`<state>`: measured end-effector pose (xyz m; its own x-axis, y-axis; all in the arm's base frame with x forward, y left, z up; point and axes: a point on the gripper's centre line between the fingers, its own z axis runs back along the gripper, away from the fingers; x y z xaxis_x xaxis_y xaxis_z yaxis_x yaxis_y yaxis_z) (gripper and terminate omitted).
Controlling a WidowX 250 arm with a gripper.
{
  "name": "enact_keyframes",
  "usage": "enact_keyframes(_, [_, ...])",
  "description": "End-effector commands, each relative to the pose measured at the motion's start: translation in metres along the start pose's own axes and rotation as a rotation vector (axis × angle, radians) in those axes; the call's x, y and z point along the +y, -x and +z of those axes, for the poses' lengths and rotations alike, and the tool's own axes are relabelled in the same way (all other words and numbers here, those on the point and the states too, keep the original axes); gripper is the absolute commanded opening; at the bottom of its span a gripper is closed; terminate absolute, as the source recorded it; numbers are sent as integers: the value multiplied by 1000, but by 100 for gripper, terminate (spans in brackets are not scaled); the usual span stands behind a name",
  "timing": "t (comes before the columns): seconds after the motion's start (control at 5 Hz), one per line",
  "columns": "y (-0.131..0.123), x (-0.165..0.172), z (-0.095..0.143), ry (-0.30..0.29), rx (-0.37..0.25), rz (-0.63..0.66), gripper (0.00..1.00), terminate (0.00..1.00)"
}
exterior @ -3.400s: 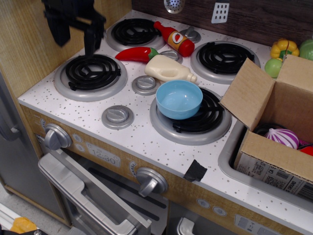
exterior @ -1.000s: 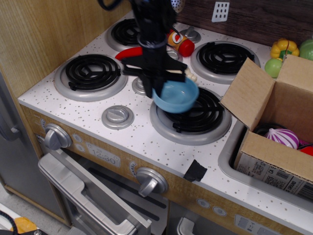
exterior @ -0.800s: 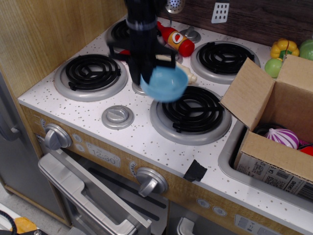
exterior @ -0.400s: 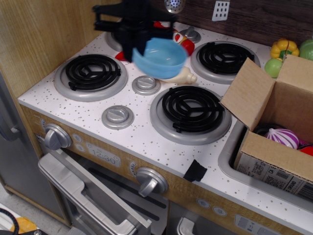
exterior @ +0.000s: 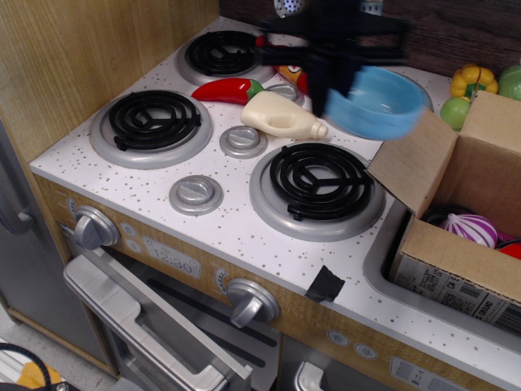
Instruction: Pick up bowl and put in small4fbox
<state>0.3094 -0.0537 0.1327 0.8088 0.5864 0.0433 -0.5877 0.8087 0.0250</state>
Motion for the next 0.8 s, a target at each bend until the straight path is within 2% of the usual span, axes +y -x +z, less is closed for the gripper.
enact_keyframes(0.0, [10,-51,15,-5,-102,266,0,0])
enact_keyframes(0.2, [16,-61,9,17,-124,326,0,0])
enact_keyframes(0.4, [23,-76,15,27,-139,439,100,0])
enact_keyframes(0.6, [23,-76,15,27,-139,439,100,100])
